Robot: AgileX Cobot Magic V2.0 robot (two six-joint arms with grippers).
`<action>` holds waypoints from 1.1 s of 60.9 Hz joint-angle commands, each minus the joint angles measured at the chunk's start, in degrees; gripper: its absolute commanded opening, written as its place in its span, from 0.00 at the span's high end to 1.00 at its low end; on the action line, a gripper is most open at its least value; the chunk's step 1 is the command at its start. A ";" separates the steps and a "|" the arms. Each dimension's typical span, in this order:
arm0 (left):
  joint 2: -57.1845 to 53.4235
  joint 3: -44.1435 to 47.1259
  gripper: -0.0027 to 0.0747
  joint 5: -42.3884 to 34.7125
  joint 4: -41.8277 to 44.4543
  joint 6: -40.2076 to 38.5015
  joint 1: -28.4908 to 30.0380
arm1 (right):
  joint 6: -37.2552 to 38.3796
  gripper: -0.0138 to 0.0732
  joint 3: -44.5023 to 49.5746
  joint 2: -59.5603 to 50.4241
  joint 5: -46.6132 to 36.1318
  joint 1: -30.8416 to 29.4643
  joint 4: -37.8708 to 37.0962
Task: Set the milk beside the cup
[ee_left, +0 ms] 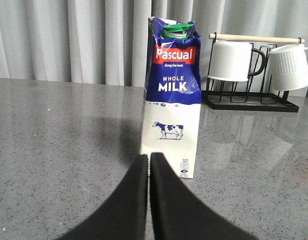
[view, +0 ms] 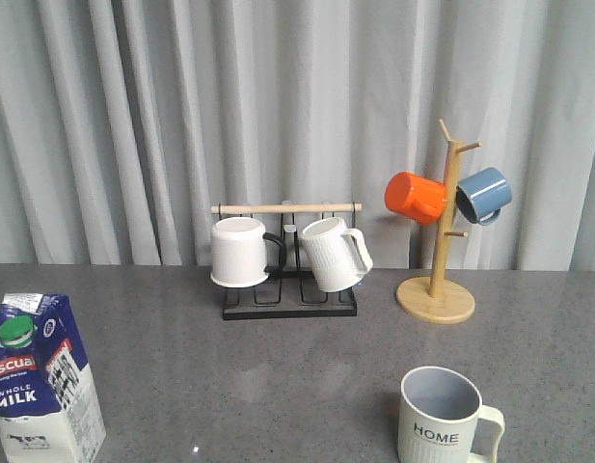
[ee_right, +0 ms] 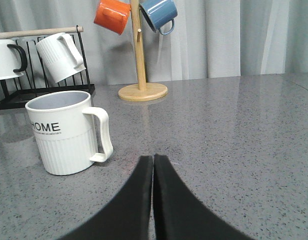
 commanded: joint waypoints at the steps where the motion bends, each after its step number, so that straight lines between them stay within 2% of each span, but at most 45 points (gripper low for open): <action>1: -0.15 1.11 0.97 -4.20 -0.48 -0.10 0.10 | 0.06 0.85 0.55 -0.61 -4.89 -0.26 -0.16; 14: -0.15 1.11 0.97 -4.20 -0.48 -0.10 0.10 | 0.06 0.85 0.55 -0.61 -4.89 -0.26 0.16; 36: -0.15 1.11 0.97 -4.20 -0.48 -0.10 0.10 | 0.06 0.85 0.55 -0.61 -4.89 -0.26 7.36; 42: -0.15 1.11 0.97 -4.31 -0.48 -0.10 0.10 | 0.06 0.85 0.55 -0.61 -5.01 -0.26 11.65; 53: -0.15 1.11 0.97 -7.65 -0.53 -0.84 0.10 | 0.05 0.85 0.55 -0.61 -4.82 -0.26 28.00; 67: -0.15 1.11 0.97 -15.34 -0.53 -6.96 0.10 | -0.26 0.85 0.55 -0.61 -3.99 -0.26 29.35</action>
